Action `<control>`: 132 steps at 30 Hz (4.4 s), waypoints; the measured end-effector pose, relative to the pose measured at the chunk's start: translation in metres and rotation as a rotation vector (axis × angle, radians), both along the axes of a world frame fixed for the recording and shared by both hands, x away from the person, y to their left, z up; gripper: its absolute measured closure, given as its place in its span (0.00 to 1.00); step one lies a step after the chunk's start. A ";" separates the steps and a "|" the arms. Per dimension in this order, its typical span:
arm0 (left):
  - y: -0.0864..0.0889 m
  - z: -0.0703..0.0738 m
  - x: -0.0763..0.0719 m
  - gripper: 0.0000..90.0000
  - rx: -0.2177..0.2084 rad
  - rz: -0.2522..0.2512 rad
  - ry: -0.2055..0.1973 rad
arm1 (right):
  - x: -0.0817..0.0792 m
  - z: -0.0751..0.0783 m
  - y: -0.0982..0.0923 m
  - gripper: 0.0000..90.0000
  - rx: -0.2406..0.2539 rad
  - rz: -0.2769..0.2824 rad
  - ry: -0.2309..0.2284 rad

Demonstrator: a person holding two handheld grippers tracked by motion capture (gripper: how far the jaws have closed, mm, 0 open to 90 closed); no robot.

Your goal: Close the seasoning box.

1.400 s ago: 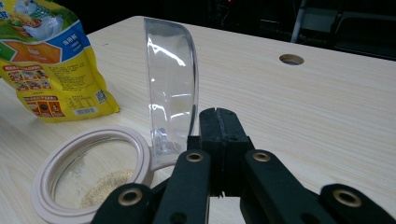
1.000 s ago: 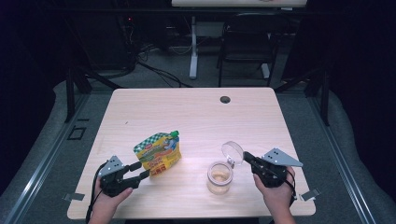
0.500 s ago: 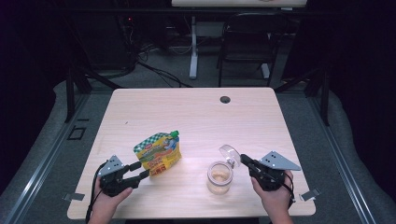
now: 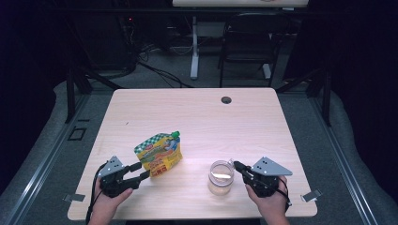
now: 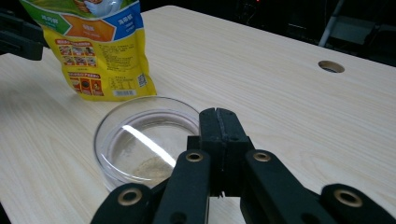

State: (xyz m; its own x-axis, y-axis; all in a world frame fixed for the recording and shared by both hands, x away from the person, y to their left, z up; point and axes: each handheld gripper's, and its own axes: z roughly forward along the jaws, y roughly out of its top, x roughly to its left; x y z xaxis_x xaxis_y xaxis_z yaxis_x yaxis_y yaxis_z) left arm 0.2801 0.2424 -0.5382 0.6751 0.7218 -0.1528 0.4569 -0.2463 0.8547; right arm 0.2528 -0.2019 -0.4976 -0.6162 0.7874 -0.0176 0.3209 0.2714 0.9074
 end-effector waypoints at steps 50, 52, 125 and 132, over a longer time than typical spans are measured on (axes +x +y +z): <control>0.063 0.037 -0.012 0.51 -0.085 0.194 -0.052 | -0.002 0.012 -0.049 0.72 0.037 -0.123 -0.010; 0.065 0.035 -0.011 0.51 -0.077 0.203 -0.047 | -0.001 0.009 -0.052 0.69 0.037 -0.136 -0.009; 0.086 -0.032 0.033 0.48 0.091 0.437 0.114 | 0.025 -0.065 -0.071 0.48 -0.132 -0.329 0.099; 0.087 -0.030 0.033 0.47 0.080 0.420 0.103 | 0.024 -0.068 -0.073 0.47 -0.136 -0.352 0.104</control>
State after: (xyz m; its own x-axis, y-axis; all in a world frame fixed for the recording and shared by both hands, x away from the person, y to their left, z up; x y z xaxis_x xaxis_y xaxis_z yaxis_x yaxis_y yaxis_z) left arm 0.3135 0.3291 -0.5679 0.3051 0.9426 -0.1359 0.6131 -0.0852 0.7854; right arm 0.2769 -0.2749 -0.5652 -0.3127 0.9458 -0.0878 0.5043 0.2436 0.8284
